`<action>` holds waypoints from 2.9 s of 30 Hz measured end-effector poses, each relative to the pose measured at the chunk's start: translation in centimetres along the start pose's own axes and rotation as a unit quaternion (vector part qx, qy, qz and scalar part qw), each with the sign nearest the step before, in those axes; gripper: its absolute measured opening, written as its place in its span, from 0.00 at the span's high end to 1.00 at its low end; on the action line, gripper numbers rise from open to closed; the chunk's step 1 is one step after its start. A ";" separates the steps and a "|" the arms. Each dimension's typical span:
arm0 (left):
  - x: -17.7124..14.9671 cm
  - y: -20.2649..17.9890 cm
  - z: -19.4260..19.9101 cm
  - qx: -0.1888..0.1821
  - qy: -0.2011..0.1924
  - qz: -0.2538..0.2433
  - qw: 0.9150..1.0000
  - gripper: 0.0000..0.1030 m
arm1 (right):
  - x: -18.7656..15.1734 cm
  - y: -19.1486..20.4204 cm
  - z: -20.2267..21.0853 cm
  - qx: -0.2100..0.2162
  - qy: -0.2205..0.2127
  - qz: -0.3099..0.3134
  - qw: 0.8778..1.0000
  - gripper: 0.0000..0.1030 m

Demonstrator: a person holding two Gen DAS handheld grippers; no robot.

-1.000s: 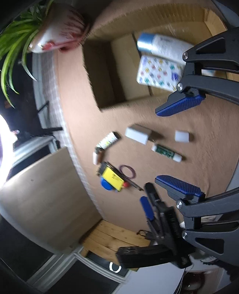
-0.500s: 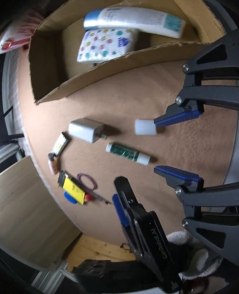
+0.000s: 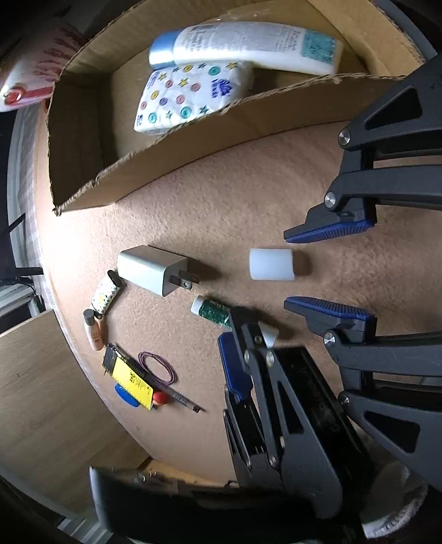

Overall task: Organize objects
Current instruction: 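Grasp the white cap with the right gripper while the left grasps the green lip balm, then carry the cap and lip balm into the box and open both grippers, then reach the left tool to the white charger plug and grasp it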

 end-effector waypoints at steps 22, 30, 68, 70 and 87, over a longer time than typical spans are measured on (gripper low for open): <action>-0.5 3.8 2.4 -0.010 -0.020 0.047 0.999 0.84 | 0.8 0.6 0.8 -0.013 -0.011 0.036 0.999 0.90; 1.2 1.1 5.5 -0.031 -0.050 0.042 0.997 0.84 | 1.0 0.0 7.0 0.010 -0.063 0.023 0.998 0.90; 9.4 -13.3 6.6 -0.060 -0.082 -0.012 0.995 0.41 | 3.0 -12.5 14.4 -0.052 -0.123 -0.027 0.991 0.55; 9.4 -11.9 6.4 -0.056 -0.081 0.002 0.995 0.41 | 3.1 -12.2 14.3 -0.049 -0.123 -0.028 0.991 0.55; 8.7 -4.1 2.0 -0.029 -0.042 0.061 0.997 0.55 | 2.3 -11.5 14.8 -0.030 -0.134 -0.053 0.989 0.55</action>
Point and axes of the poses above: each gripper's, at about its wrist camera, not at the fingertips, and z roughly against the way its jaws point, y to its left, x to its top, the point moved 10 cm from there along -z, roughly the way its jaws point, and after that the axes turned 10 degrees about x, right-handed, at the moved point
